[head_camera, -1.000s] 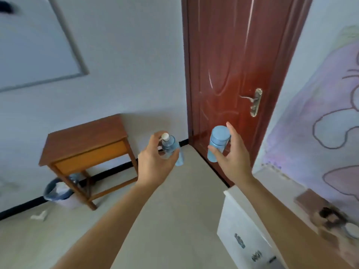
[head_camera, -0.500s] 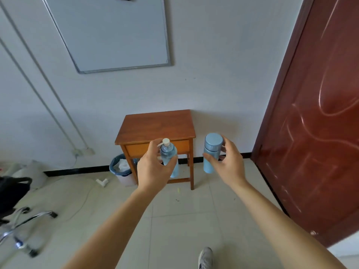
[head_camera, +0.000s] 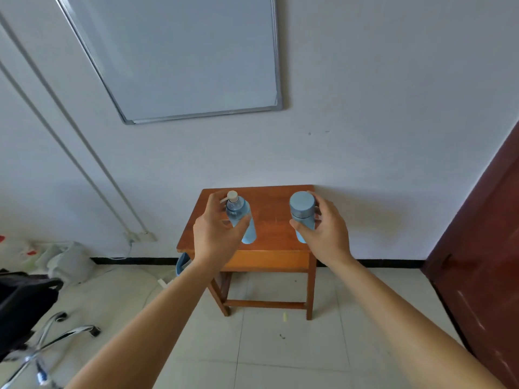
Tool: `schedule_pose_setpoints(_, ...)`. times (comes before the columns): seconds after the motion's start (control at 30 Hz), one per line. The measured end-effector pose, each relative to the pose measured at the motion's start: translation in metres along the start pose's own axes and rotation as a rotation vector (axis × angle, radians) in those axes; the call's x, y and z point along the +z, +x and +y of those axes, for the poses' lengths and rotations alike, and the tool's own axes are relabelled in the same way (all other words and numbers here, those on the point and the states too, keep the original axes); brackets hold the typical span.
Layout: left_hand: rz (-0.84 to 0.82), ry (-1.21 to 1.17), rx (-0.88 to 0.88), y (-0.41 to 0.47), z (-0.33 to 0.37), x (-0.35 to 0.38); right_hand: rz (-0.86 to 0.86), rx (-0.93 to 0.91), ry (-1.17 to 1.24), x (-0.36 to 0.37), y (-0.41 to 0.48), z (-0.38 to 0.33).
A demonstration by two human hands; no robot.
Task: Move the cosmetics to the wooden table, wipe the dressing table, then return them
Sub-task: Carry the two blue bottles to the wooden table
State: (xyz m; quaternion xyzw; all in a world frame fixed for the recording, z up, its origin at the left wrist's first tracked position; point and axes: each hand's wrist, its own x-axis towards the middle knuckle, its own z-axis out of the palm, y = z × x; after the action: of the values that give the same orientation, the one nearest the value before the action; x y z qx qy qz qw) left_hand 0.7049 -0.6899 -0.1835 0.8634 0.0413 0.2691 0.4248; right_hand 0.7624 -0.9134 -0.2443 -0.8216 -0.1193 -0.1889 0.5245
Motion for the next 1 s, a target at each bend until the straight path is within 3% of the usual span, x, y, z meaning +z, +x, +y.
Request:
schedule_pose_setpoints(0.33, -0.04, -0.083, -0.1, 0.152, -0.086, 0.074, -0.055, 0.075, 0.04, 0.078, 0.143, 0.071)
schedule_pose_setpoints(0.73, -0.258, -0.113, -0.265, 0.362, -0.248, 0.187, -0.061, 0.325, -0.086, 0.214, 0.323, 0.174)
schedule_pose_setpoints(1.0, -0.416, -0.078, -0.301, 0.412, -0.33, 0.242, -0.027, 0.485, -0.054, 0.293, 0.366, 0.222)
